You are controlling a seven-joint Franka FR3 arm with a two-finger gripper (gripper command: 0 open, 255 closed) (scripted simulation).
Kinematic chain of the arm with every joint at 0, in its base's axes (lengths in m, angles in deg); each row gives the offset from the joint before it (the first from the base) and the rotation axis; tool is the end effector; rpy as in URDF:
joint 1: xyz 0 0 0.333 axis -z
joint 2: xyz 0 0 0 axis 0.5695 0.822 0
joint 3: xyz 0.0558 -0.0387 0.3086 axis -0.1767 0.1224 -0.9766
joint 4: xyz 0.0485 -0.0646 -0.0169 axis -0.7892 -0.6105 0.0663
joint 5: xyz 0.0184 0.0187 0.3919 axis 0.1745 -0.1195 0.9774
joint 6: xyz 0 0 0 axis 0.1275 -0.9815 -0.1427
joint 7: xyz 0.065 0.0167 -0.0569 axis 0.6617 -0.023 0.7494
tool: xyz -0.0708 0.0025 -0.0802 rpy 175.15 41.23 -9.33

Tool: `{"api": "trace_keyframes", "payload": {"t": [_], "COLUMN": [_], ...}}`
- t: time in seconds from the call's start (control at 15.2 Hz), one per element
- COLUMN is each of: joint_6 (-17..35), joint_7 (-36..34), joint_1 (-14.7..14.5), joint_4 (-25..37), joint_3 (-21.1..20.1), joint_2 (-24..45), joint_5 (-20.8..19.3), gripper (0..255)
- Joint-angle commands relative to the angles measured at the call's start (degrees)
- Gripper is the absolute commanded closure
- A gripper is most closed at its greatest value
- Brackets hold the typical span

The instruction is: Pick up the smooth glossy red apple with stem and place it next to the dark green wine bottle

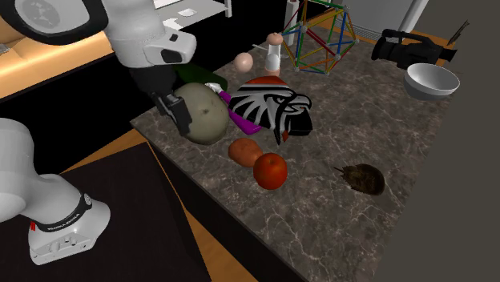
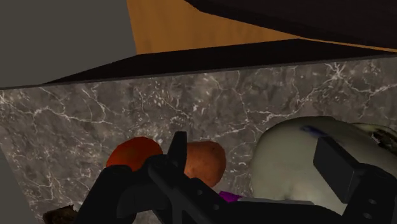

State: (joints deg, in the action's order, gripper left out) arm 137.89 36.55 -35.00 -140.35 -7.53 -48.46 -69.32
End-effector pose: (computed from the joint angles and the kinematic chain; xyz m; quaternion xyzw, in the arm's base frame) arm 0.3586 -0.0833 0.5155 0.9937 0.1097 0.0104 0.0221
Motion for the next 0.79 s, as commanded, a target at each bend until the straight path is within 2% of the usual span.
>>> {"api": "trace_keyframes", "payload": {"t": [0.0, 0.4, 0.73], "joint_6": [4.0, 14.9, 22.7], "joint_7": [2.6, 10.4, 17.7], "joint_1": [0.0, -0.5, -1.4], "joint_4": [0.3, 3.9, 9.2], "joint_3": [1.6, 6.5, 10.1], "joint_2": [2.9, 13.6, 23.6], "joint_5": [-1.2, -2.5, -0.8], "gripper": [0, 0, 0]}}
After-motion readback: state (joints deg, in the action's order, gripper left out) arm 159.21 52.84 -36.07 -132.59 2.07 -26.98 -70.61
